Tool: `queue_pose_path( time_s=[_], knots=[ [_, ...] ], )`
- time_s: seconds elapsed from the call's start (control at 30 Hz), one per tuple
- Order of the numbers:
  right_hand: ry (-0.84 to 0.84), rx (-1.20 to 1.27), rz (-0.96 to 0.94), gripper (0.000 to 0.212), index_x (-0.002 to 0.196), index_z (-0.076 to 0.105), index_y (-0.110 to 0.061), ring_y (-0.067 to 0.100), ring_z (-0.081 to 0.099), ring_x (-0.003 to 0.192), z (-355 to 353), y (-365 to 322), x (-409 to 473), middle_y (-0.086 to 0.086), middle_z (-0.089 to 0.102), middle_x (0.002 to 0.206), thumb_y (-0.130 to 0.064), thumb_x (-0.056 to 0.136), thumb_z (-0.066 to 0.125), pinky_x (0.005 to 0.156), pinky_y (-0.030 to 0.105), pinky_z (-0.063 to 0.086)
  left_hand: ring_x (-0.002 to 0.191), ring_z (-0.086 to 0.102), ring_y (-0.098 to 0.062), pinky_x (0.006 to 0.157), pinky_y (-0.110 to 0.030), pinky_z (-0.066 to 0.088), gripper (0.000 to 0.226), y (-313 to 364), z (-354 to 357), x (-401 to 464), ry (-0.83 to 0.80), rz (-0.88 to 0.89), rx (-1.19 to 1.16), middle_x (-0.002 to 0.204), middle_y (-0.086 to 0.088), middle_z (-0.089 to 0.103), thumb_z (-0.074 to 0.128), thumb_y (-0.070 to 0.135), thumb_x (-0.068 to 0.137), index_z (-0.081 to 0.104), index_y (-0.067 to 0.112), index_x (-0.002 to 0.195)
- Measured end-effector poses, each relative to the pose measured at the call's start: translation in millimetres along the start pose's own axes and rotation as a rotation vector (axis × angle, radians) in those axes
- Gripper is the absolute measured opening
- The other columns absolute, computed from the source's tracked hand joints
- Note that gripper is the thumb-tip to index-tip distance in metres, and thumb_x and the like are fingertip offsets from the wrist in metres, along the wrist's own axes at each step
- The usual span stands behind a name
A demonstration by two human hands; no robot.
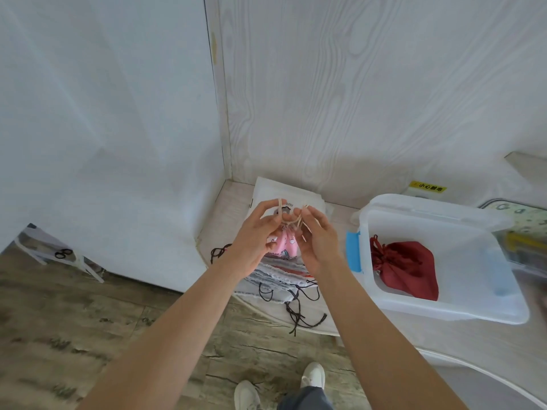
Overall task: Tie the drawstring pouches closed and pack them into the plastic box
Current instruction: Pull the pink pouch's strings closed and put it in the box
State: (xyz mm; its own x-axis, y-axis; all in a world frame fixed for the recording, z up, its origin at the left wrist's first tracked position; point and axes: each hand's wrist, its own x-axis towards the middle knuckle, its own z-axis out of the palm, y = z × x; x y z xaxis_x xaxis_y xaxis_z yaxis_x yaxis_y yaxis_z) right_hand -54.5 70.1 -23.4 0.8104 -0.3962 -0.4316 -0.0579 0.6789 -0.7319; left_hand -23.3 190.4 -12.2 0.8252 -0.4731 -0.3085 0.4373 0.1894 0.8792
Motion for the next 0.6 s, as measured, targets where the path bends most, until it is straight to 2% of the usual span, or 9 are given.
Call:
queue_pose_path(
  time_s=[0.1, 0.2, 0.3, 0.4, 0.47, 0.53, 0.6],
  knots=[
    [0.009, -0.241, -0.1, 0.004, 0.084, 0.065, -0.007, 0.015, 0.063, 0.064, 3.5, 0.6, 0.8, 0.01, 0.067, 0.078, -0.006, 0.086, 0.062, 0.057, 0.022, 0.051, 0.075, 0.064, -0.01, 0.064, -0.023, 0.047, 0.028, -5.1, -1.5, 2.7, 0.028, 0.101, 0.236, 0.091, 0.001, 0.07, 0.046, 0.01, 0.097, 0.059, 0.032, 0.107],
    [0.01, -0.359, -0.118, 0.007, 0.085, 0.07, -0.004, 0.015, 0.063, 0.061, 4.1, -2.5, 3.1, 0.012, 0.067, 0.074, -0.005, 0.086, 0.063, 0.059, 0.023, 0.053, 0.08, 0.065, -0.009, 0.068, -0.016, 0.05, 0.032, -12.0, -6.9, 5.9, 0.047, 0.333, 0.619, 0.096, -0.002, 0.069, 0.044, 0.006, 0.097, 0.056, 0.034, 0.107],
    [-0.011, -0.412, -0.112, 0.011, 0.088, 0.07, -0.001, 0.015, 0.06, 0.059, 3.8, -4.1, 4.8, 0.014, 0.066, 0.073, -0.003, 0.088, 0.059, 0.066, 0.026, 0.053, 0.082, 0.064, -0.014, 0.073, -0.018, 0.049, 0.028, -14.7, -9.7, 13.4, 0.103, 0.496, 0.919, 0.097, -0.005, 0.068, 0.047, 0.002, 0.093, 0.059, 0.017, 0.114],
    [-0.018, -0.494, -0.115, 0.013, 0.086, 0.071, -0.001, 0.012, 0.057, 0.055, 3.8, -6.0, 6.6, 0.013, 0.064, 0.07, -0.001, 0.088, 0.058, 0.065, 0.024, 0.05, 0.081, 0.063, -0.022, 0.077, -0.03, 0.05, 0.027, -12.2, -6.8, 16.1, 0.092, 0.536, 1.037, 0.096, -0.012, 0.067, 0.048, 0.002, 0.093, 0.06, 0.013, 0.114],
    [-0.05, -0.634, -0.154, 0.012, 0.087, 0.072, 0.001, 0.017, 0.055, 0.06, 2.1, -7.3, 8.9, 0.014, 0.063, 0.07, -0.002, 0.086, 0.061, 0.07, 0.03, 0.049, 0.078, 0.063, -0.025, 0.075, -0.037, 0.051, 0.025, -9.4, -5.2, 16.9, 0.059, 0.544, 1.096, 0.092, -0.013, 0.067, 0.05, 0.005, 0.093, 0.06, 0.014, 0.113],
    [-0.113, -0.766, -0.2, 0.012, 0.081, 0.072, 0.0, 0.02, 0.053, 0.064, -0.1, -8.8, 9.7, 0.015, 0.062, 0.068, -0.003, 0.084, 0.061, 0.071, 0.034, 0.048, 0.077, 0.063, -0.023, 0.071, -0.037, 0.052, 0.019, -5.6, -4.8, 17.9, 0.037, 0.538, 1.163, 0.089, -0.01, 0.066, 0.051, 0.013, 0.094, 0.057, 0.016, 0.112],
    [-0.161, -0.872, -0.211, 0.014, 0.074, 0.07, 0.0, 0.017, 0.048, 0.061, -0.8, -9.8, 8.2, 0.016, 0.058, 0.064, -0.011, 0.082, 0.065, 0.065, 0.031, 0.045, 0.071, 0.061, -0.02, 0.06, -0.034, 0.05, 0.013, -0.4, -4.7, 17.9, 0.029, 0.55, 1.274, 0.081, -0.003, 0.064, 0.049, 0.02, 0.095, 0.053, 0.019, 0.108]
  ],
)
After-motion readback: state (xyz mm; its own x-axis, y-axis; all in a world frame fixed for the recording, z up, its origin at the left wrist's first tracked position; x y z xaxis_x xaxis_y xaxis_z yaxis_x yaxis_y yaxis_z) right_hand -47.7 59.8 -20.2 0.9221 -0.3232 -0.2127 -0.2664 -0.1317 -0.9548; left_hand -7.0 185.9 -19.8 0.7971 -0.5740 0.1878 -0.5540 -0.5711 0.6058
